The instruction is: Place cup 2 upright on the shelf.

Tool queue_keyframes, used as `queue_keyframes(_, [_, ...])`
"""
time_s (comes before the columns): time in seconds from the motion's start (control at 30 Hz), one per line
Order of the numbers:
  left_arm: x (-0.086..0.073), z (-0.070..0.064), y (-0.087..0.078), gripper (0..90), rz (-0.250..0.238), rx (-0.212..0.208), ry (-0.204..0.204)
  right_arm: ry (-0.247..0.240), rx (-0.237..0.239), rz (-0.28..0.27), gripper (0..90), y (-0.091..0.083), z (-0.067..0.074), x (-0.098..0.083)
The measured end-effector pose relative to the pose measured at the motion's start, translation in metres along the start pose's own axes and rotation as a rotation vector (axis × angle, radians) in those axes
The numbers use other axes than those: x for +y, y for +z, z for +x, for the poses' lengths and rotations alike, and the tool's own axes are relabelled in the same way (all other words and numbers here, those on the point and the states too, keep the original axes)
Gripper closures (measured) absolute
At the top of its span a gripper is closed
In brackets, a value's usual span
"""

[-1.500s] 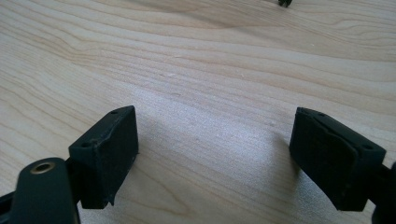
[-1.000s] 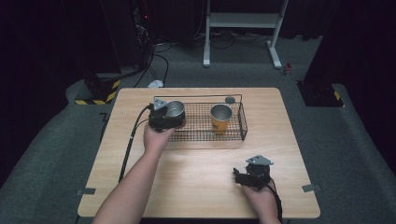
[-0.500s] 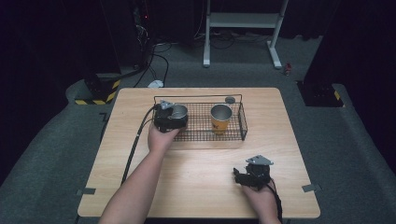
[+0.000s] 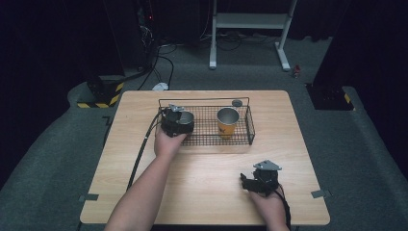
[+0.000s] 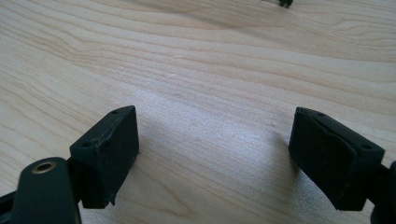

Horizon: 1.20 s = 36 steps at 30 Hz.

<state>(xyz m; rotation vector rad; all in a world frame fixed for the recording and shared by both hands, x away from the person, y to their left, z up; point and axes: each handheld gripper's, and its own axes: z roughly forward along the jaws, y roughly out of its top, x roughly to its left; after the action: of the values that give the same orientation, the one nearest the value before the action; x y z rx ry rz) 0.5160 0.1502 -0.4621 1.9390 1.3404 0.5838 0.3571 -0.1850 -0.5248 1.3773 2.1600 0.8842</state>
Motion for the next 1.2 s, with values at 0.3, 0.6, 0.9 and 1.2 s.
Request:
queue_keyframes(0.3, [-0.002,-0.001,0.004,18.8,0.033,0.001,0.009,0.0,0.0,0.0,15.9,0.0,0.0,0.0])
queue_keyframes(0.6, [-0.007,-0.001,0.007,18.7,0.04,-0.001,0.004,-0.004,0.002,-0.001,16.0,-0.001,0.0,-0.001])
queue_keyframes(0.9, [-0.009,-0.001,0.005,17.8,0.06,0.004,0.022,-0.004,0.002,-0.001,16.0,-0.001,0.0,-0.001])
queue_keyframes(1.2, [-0.004,-0.004,-0.004,1.3,0.008,0.058,0.043,-0.004,0.002,-0.002,16.0,-0.001,0.0,-0.001])
